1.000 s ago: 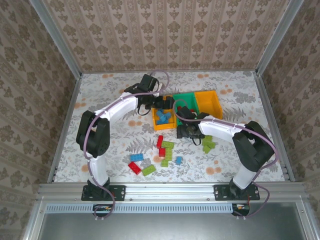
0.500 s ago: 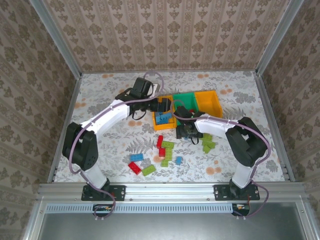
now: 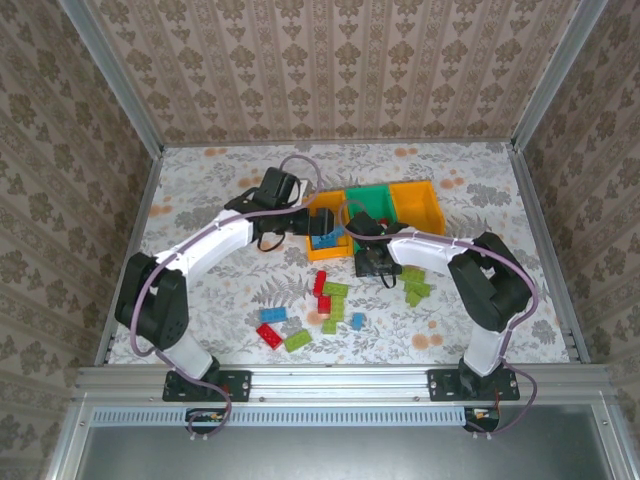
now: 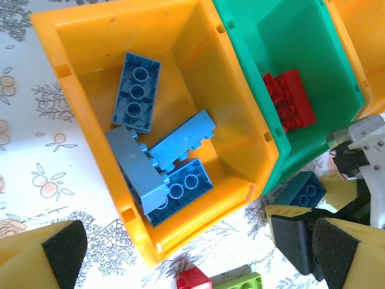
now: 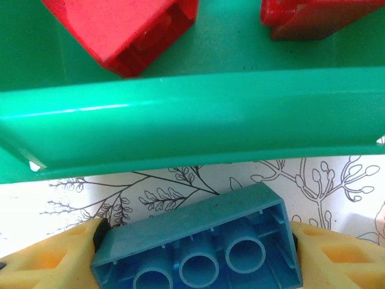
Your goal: Sort the legos into containers by color
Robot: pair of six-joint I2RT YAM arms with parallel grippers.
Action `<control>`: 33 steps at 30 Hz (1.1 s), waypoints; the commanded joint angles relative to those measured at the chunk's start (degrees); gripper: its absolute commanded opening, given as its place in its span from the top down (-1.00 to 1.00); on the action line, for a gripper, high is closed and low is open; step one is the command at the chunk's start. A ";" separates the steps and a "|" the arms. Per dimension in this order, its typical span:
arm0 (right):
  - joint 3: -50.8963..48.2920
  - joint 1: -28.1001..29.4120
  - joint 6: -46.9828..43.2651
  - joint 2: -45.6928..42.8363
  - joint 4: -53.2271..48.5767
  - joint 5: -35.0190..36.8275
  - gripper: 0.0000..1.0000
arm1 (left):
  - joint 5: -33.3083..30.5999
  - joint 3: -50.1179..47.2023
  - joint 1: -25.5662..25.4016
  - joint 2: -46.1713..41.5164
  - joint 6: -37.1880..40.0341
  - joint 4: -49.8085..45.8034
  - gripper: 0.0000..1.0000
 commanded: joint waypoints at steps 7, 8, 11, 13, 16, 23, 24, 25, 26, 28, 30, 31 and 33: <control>0.58 2.04 0.29 -8.59 0.05 0.12 -0.25 | -1.33 -3.84 1.93 -4.18 -1.96 1.13 -1.00; 1.15 2.19 0.30 -9.11 0.26 -0.44 -0.25 | -1.60 -4.12 2.10 -4.62 -1.97 1.14 -1.00; 3.58 2.24 0.20 -9.82 1.33 -2.23 -0.25 | -2.57 -5.35 2.56 -5.76 -2.10 0.78 -1.00; 5.92 2.24 -0.16 -9.45 2.34 -3.64 -0.25 | -3.19 -6.70 2.84 -6.67 -2.27 0.71 -1.00; 10.22 2.24 -0.88 -7.18 3.12 -5.29 -0.25 | -3.78 -8.75 3.33 -8.13 -2.66 1.01 -1.00; 21.74 2.07 -3.47 2.70 0.49 -6.03 -0.28 | -5.96 -13.13 3.97 -11.37 -2.92 -1.05 -1.00; 23.27 2.07 -3.75 4.19 -0.01 -6.18 -0.29 | -6.41 -13.87 4.05 -11.87 -3.15 -1.71 -1.00; 24.77 1.98 -3.96 5.61 -0.51 -6.44 -0.32 | -6.61 -14.72 4.01 -12.47 -3.32 -2.08 -1.00; 25.94 1.98 -4.19 6.85 -0.73 -6.51 -0.33 | -6.79 -15.51 4.05 -13.03 -3.46 -2.26 -1.00; 28.32 1.98 -4.45 9.15 -0.73 -6.64 -0.35 | -7.20 -17.26 4.05 -14.34 -3.81 -2.09 -1.00; 30.12 1.81 -4.47 10.96 -2.70 -6.67 -0.36 | -7.55 -18.66 4.06 -15.44 -4.08 -2.05 -1.00; 30.95 1.67 -4.46 11.63 -3.01 -6.61 -0.37 | -7.72 -19.30 4.14 -15.85 -4.15 -2.02 -1.00; 31.94 1.46 -4.38 12.60 -3.35 -6.65 -0.42 | -7.89 -20.41 4.31 -16.62 -4.32 -1.99 -1.00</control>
